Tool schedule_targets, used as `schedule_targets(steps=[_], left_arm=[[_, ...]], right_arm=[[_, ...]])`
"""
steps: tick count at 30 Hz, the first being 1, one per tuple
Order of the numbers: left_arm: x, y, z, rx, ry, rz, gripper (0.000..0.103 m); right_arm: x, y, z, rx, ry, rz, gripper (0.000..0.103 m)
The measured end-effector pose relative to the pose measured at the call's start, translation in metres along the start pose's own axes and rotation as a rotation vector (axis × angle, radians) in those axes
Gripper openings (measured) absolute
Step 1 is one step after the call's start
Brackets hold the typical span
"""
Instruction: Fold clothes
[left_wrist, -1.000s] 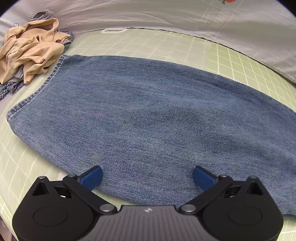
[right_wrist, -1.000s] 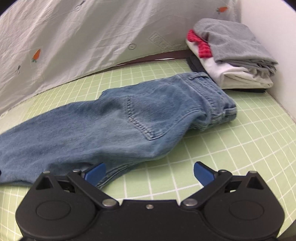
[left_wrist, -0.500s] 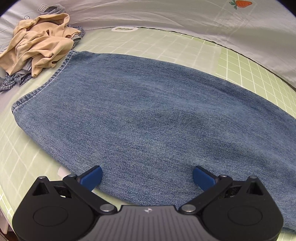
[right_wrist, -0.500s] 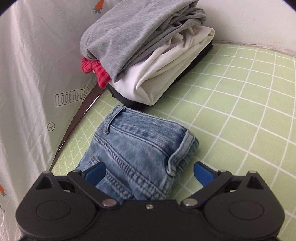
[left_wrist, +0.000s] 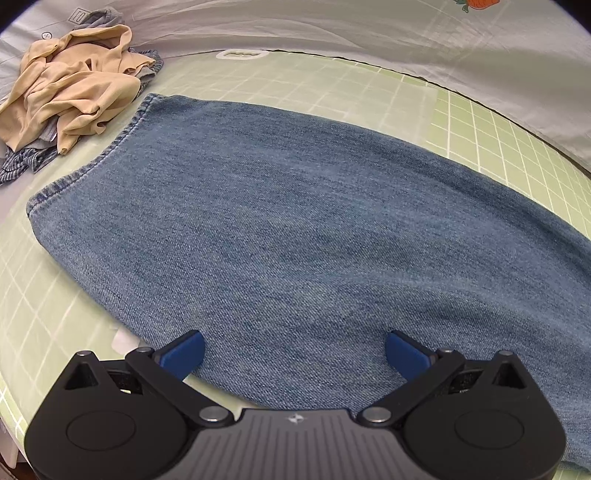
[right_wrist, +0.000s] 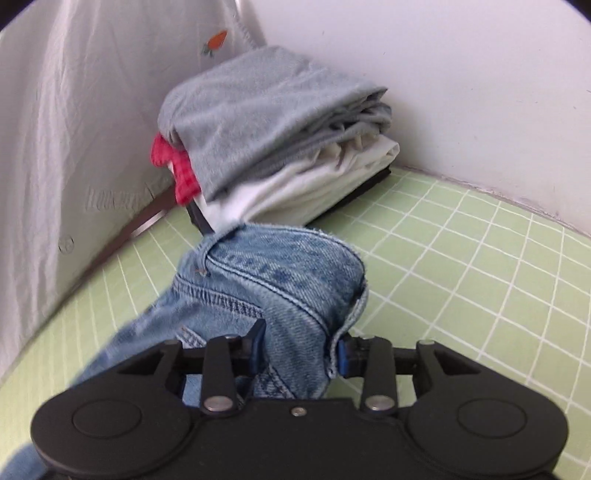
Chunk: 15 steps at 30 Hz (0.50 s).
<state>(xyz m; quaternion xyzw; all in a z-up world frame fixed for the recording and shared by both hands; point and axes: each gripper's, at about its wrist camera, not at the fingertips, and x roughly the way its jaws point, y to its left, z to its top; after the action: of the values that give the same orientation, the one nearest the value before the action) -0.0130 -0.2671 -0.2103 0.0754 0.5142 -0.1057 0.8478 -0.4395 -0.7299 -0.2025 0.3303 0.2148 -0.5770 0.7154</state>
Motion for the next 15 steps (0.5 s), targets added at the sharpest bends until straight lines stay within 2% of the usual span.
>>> schedule_targets(steps=[1,3,4,6,8,10,11,13,15], left_arm=[[0.0,0.0,0.0,0.001,-0.002,-0.001,0.103],[0.0,0.0,0.0,0.001,-0.002,-0.001,0.103],[0.0,0.001,0.0,0.0,-0.003,0.0,0.103],[0.0,0.001,-0.001,-0.003,-0.009,0.001,0.103],[-0.001,0.001,-0.002,-0.004,-0.015,0.002,0.103],[-0.001,0.001,-0.003,-0.004,-0.024,0.003,0.103],[-0.001,0.001,-0.004,-0.004,-0.028,0.003,0.103],[-0.002,0.001,-0.005,-0.004,-0.035,0.003,0.103],[-0.002,0.002,-0.005,-0.003,-0.037,0.002,0.103]], right_arm=[[0.002,-0.001,-0.001,-0.012,0.01,-0.014,0.043],[0.005,0.0,-0.002,-0.044,0.022,-0.047,0.058],[0.002,0.005,-0.001,-0.085,0.005,-0.079,0.063],[-0.006,0.019,-0.001,-0.171,-0.048,-0.146,0.082],[-0.014,0.036,-0.005,-0.267,-0.1,-0.187,0.086],[-0.022,0.058,-0.013,-0.377,-0.145,-0.191,0.092],[-0.025,0.07,-0.017,-0.43,-0.164,-0.181,0.098],[-0.03,0.092,-0.029,-0.518,-0.174,-0.109,0.099],[-0.021,0.113,-0.043,-0.563,-0.119,-0.03,0.1]])
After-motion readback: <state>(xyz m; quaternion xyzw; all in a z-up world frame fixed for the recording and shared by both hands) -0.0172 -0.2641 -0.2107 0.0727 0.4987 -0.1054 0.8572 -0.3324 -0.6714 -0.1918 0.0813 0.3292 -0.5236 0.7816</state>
